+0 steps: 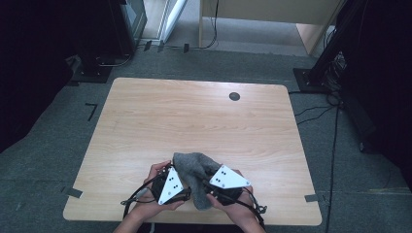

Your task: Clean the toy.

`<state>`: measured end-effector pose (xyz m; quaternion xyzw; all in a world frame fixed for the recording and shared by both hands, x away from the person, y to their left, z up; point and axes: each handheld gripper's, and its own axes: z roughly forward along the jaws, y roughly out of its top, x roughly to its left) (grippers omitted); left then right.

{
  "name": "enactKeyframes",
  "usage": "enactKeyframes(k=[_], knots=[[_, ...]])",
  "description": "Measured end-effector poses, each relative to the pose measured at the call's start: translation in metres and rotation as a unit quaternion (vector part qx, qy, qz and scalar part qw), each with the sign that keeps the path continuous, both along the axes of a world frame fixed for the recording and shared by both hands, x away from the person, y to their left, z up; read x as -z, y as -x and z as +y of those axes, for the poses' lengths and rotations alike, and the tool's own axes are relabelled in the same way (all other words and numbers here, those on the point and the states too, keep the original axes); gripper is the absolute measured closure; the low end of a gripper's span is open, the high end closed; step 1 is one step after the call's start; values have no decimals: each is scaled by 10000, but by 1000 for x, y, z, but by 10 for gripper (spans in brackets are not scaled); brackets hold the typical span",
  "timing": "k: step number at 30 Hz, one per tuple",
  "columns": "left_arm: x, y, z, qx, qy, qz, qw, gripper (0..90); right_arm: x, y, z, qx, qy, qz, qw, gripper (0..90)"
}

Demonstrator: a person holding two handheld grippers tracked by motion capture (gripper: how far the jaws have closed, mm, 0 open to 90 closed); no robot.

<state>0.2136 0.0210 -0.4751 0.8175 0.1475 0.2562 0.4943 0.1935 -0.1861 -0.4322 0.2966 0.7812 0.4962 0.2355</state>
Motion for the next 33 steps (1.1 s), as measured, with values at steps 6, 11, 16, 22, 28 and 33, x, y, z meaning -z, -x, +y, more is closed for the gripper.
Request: enactKeyframes(k=[6, 11, 16, 22, 28, 33], knots=[[-2, -4, 5, -38, 168, 91, 9998, 347, -6, -5, -21, 577, -342, 27, 9977, 753], [-2, -2, 3, 87, 215, 147, 9996, 347, -7, 9, 2, -329, -249, -238, 9989, 747], [-6, -3, 7, 178, 404, 261, 9987, 347, -4, -2, -14, 58, -608, 67, 9981, 748], [-12, -7, 18, 233, 995, 451, 9937, 347, 2, -16, -48, 365, -1611, 597, 9845, 751], [-22, -11, 34, 413, 1728, 798, 9808, 346, 10, -21, -39, 151, -1578, 892, 9833, 756], [-25, -16, 41, 425, 1965, 911, 9753, 347, 21, -27, -44, 471, -1293, 1128, 9840, 759]])
